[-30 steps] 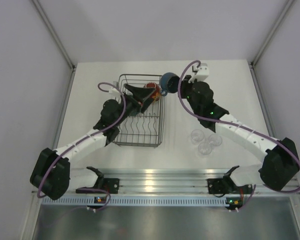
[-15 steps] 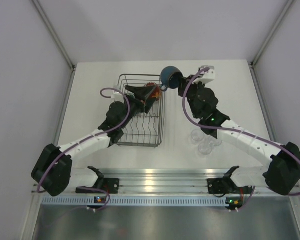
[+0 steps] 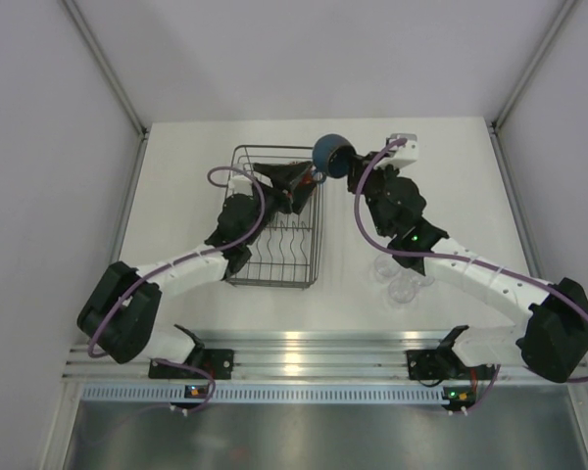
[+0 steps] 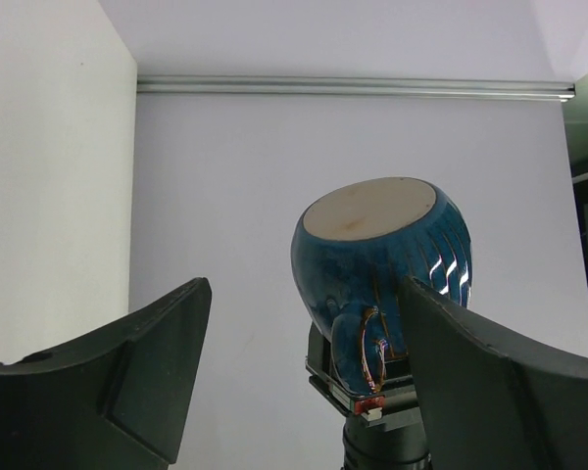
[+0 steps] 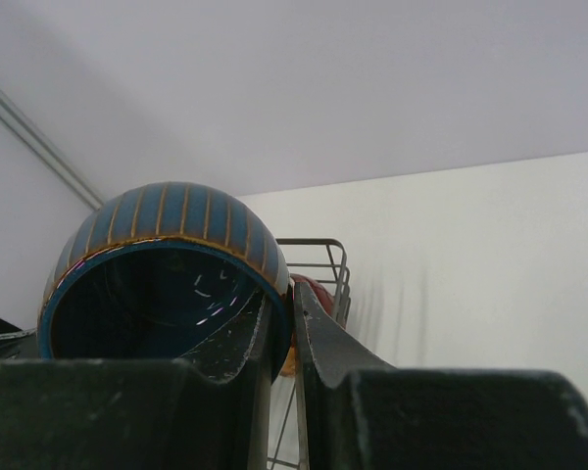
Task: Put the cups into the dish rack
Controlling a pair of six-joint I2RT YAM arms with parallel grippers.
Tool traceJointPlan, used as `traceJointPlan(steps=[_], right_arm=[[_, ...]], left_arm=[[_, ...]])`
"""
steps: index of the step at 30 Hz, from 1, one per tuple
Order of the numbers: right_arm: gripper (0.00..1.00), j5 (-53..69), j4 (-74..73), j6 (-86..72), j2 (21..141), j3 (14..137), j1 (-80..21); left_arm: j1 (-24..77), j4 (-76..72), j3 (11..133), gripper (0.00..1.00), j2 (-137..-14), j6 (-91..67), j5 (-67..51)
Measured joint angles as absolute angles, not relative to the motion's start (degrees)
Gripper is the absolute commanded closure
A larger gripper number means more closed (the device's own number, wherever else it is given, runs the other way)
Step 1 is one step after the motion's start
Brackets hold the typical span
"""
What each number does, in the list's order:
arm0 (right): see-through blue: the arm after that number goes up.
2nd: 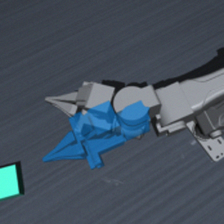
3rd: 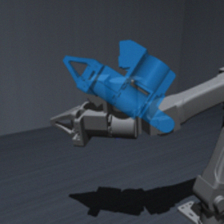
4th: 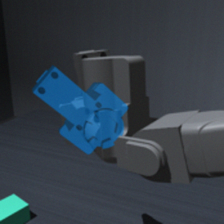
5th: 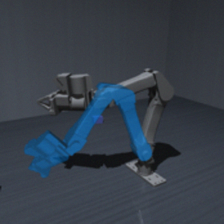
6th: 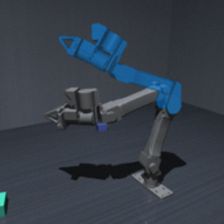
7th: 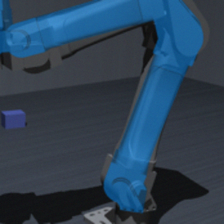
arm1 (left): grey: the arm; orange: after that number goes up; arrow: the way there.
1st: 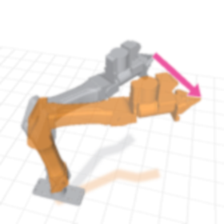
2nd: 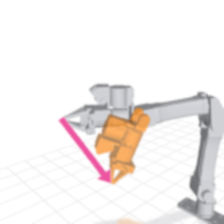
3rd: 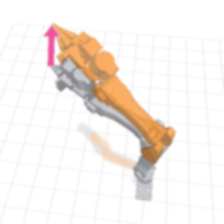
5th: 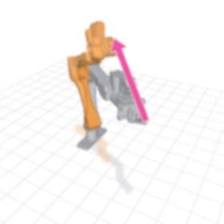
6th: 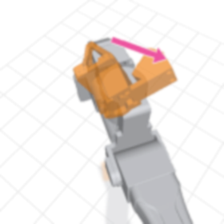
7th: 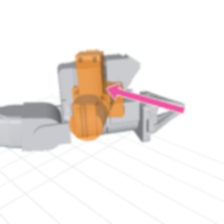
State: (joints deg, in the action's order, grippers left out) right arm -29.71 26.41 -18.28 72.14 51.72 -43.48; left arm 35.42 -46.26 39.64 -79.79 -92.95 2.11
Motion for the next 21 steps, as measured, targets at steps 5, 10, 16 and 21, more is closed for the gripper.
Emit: traceJointPlan(steps=[5,10,16,21], right_arm=[[1.00,-30.9,26.9,-17.9,72.1,51.7,-43.4],[1.00,-31.6,27.9,-17.6,72.1,51.4,-43.4],[1.00,-32.8,28.1,-17.6,72.1,51.2,-43.4],[1.00,-33.8,28.3,-17.6,72.1,51.0,-43.2]], left_arm=[[35.4,-49.6,40.3,0.25,-82.1,-94.9,0.9],[35.4,-53.9,40.5,0.34,-84.1,-96.7,0.3],[35.7,-62.4,40.5,0.43,-88.6,-101.8,-0.9],[36.5,-69.6,40.8,0.42,-93.0,-106.1,-1.2]])
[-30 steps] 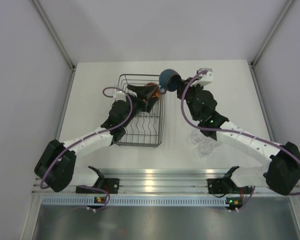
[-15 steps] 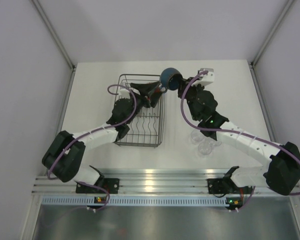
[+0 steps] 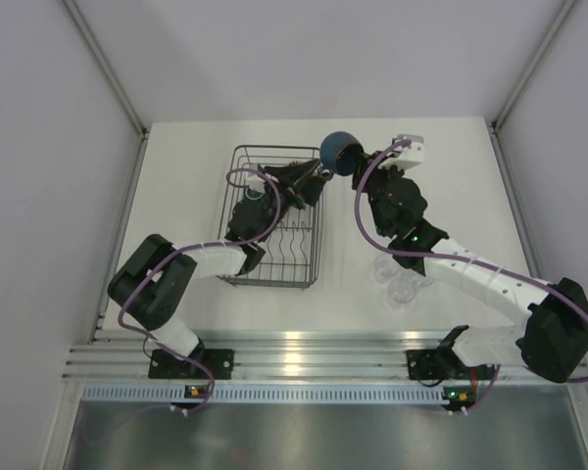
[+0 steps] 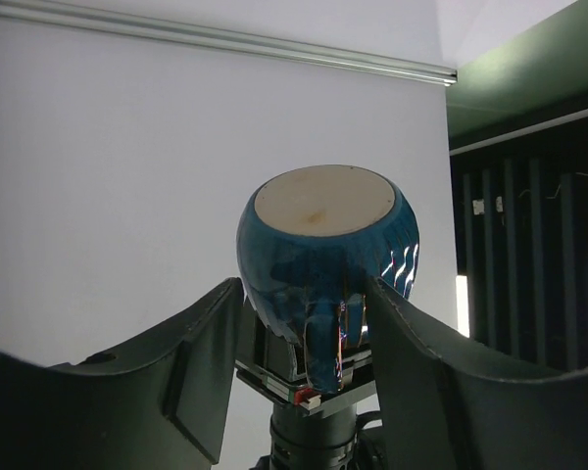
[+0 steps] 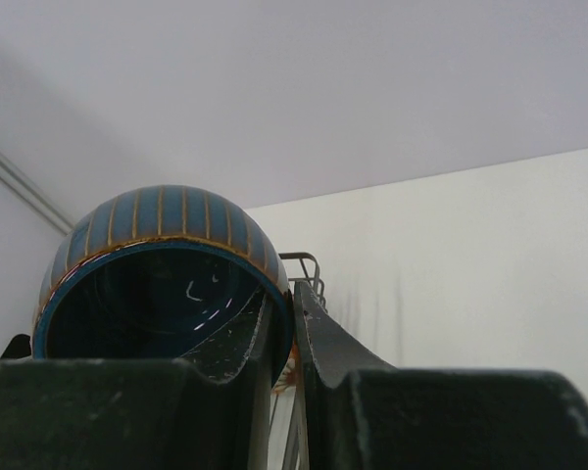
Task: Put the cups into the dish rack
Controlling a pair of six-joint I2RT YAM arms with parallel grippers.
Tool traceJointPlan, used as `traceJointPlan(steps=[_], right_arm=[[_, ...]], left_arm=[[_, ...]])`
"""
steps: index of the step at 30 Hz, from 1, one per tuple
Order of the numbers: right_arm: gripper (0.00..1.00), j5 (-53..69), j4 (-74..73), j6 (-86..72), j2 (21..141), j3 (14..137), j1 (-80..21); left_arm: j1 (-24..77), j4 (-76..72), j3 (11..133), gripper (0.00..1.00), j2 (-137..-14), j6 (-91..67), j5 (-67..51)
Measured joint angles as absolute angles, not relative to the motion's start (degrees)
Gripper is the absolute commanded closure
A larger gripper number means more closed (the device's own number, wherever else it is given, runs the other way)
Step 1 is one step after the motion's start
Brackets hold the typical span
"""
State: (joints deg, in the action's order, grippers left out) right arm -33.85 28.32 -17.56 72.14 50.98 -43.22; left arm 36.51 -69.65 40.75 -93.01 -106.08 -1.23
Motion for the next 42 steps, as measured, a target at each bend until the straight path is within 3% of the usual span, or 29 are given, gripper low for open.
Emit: traceJointPlan(steps=[2,6,10,32,36,37,42], right_arm=[[1.00,-34.5,28.3,-17.6,72.1,51.0,-43.2],[1.00,-34.8,28.6,-17.6,72.1,51.0,-43.2],[1.00,-34.1,29.2,-17.6,72.1,50.8,-43.2],[1.00,-30.5,31.0,-18.3,71.5,49.1,-43.6],[1.00,-31.6,31.3,-18.3,71.2,49.1,-43.6],[1.00,-31.7,31.4,-18.3,71.2,49.1,-43.6],[1.00,-31.1,32.3,-18.3,70.9,48.4,-43.6]], left_arm=[[36.9,-70.9,41.2,0.40,-94.1,-107.0,-1.1],[38.1,-72.1,41.3,0.24,-94.5,-107.8,-1.0],[39.7,-72.4,40.4,0.18,-93.8,-106.5,-0.3],[41.0,-72.0,42.7,0.13,-92.4,-97.4,4.1],[40.9,-72.1,44.2,0.10,-93.4,-97.1,3.9],[40.8,-72.1,44.5,0.02,-93.7,-97.1,3.9],[39.8,-71.8,46.5,0.02,-94.9,-96.7,3.5]])
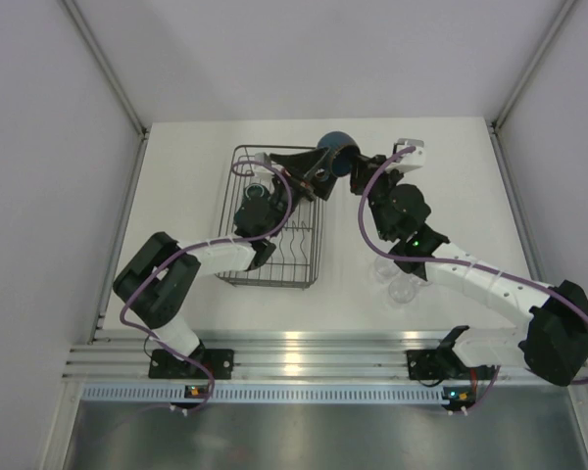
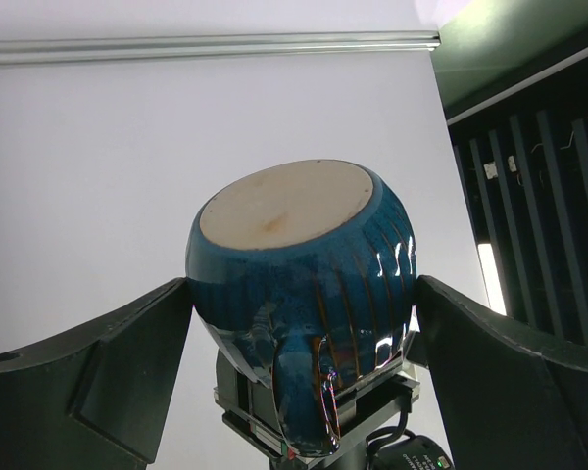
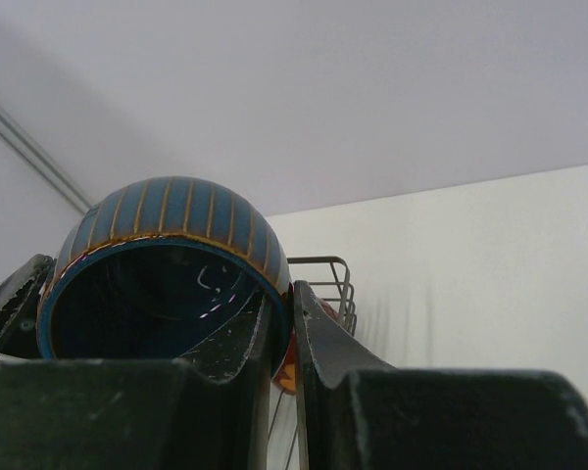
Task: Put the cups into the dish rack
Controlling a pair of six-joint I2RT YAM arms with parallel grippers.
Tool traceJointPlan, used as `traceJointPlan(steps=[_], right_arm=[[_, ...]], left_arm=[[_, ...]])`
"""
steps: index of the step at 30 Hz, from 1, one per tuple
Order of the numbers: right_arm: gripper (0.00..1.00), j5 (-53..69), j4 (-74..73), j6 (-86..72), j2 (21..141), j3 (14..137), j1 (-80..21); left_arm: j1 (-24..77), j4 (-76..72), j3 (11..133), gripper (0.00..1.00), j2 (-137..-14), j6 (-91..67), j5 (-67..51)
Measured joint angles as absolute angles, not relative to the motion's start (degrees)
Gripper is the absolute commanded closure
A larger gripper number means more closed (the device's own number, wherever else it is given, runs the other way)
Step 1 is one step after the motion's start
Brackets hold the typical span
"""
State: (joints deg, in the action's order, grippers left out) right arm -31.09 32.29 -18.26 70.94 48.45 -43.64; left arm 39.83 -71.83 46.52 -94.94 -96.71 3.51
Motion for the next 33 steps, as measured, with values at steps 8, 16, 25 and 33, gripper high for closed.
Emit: traceJointPlan(steps=[8,16,25,33], right_arm=[[1.00,-31.1,34.0,-18.0,70.9,48.4,-43.6],[1.00,-31.9,34.4,-16.7,70.9,48.6,-43.2],[1.00,-30.5,35.1,-14.9,70.9,48.6,-43.1],[1.00,-28.2,35.6,-13.1,71.2,49.8,-42.6]], left_arm=[[39.1,-71.8,48.6,0.01,-95.7,-96.1,2.0],[38.6,-72.1,52.1,0.01,-98.7,-96.6,0.4],[37.2,-72.5,53.4,0.01,-99.4,-96.6,-2.8],[35.9,-73.8,55.9,0.01,-100.8,-96.8,-5.2]])
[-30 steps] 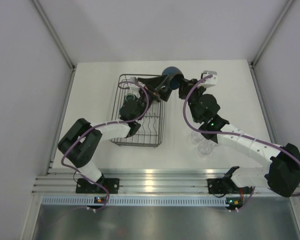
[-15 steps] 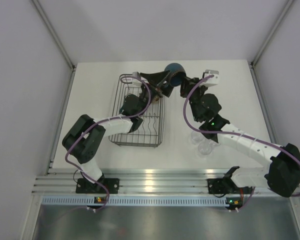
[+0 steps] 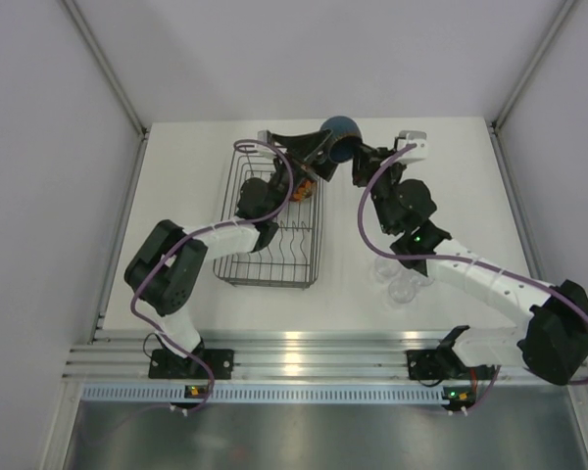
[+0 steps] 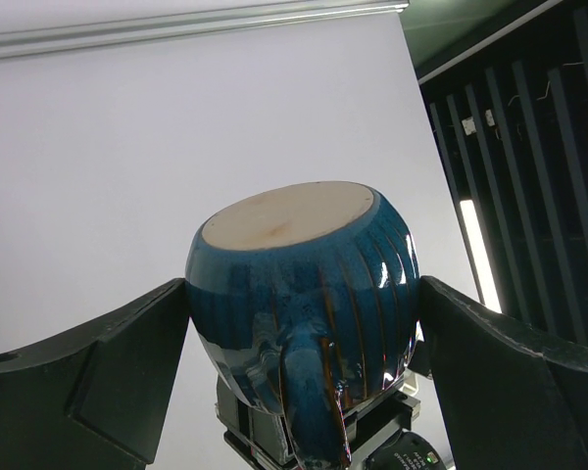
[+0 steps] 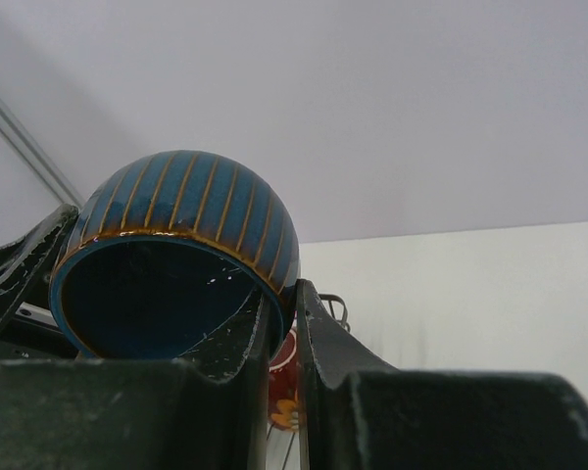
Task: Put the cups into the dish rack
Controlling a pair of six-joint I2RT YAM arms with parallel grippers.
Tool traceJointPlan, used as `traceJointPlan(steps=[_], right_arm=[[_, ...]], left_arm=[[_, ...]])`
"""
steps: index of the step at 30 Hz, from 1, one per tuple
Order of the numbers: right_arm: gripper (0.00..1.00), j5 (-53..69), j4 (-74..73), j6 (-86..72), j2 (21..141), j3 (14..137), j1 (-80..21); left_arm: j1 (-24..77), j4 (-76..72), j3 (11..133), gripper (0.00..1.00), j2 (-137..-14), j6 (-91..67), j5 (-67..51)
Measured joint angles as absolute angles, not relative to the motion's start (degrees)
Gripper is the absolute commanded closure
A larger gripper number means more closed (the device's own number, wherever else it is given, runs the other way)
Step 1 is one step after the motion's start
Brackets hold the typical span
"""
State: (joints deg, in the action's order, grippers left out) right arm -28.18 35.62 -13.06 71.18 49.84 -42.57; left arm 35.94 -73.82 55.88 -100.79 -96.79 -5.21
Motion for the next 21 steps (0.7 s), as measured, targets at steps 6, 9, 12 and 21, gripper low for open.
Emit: traceJointPlan(steps=[6,9,12,21], right_arm=[[1.00,-26.2,35.6,-12.2,72.6,51.6,-42.4],[1.00,-25.1,35.6,-12.0,73.3,52.5,-42.2],[1.00,-24.4,35.6,-11.7,73.6,53.1,-42.1],[1.00,-23.5,35.1,-11.4,74.0,53.4,-41.8]], left_arm=[[35.2,-74.4,56.4,0.01,-100.8,-96.9,-5.3],[34.8,-74.5,56.8,0.01,-100.8,-96.9,-5.5],[34.5,-74.7,57.4,0.01,-101.1,-96.9,-5.7],[33.9,-75.2,57.8,0.67,-101.6,-97.4,-6.8]])
